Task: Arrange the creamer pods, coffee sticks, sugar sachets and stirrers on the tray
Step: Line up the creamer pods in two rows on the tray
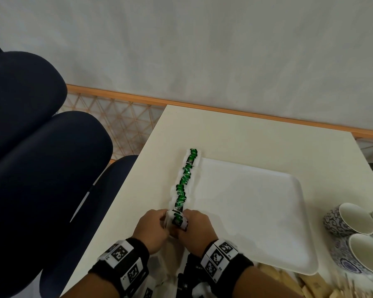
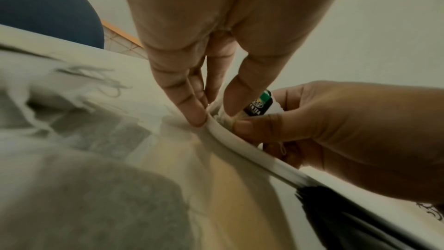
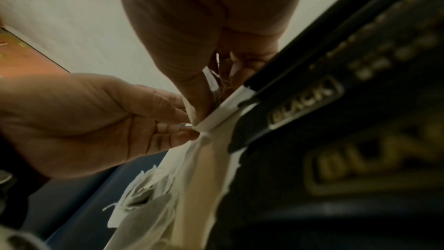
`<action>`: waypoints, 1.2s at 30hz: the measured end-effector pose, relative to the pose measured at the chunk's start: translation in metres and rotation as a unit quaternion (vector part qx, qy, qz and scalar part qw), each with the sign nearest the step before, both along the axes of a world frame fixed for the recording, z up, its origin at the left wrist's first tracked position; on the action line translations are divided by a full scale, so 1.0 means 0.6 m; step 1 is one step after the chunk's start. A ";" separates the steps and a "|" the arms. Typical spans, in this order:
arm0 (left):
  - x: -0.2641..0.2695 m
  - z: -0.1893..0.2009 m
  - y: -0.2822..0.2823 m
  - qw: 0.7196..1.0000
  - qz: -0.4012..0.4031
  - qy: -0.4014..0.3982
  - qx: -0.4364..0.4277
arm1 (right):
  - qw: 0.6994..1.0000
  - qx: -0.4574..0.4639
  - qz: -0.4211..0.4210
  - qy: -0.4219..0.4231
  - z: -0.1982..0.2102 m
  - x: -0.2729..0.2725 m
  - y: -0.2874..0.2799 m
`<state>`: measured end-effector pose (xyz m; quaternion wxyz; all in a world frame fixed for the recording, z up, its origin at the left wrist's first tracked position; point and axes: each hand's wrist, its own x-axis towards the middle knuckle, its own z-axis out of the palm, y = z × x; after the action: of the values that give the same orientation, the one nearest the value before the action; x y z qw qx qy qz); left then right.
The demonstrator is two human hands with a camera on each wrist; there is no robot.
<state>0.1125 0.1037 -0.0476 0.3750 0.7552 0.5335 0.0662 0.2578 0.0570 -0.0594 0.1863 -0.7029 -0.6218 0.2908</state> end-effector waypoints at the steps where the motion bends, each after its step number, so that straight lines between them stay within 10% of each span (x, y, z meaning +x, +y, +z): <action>1: 0.000 -0.002 0.000 1.000 0.002 0.001 0.002 | 1.000 0.002 0.002 -0.008 -0.003 -0.001 0.001; 11: 0.005 -0.005 -0.006 0.997 0.048 0.025 0.061 | 1.000 0.001 -0.007 -0.022 -0.008 -0.007 0.007; 19: 0.011 0.018 -0.014 0.996 0.073 0.047 0.008 | 0.985 0.015 -0.082 0.153 0.015 0.002 -0.012; 36: 0.028 0.028 -0.001 0.970 0.101 -0.149 -0.161 | 0.980 -0.009 -0.161 0.114 0.017 0.020 0.011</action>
<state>0.1291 0.1028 -0.0309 0.5579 0.6088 0.5491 0.1289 0.2696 0.0634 -0.0490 0.2941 -0.7576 -0.4725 0.3411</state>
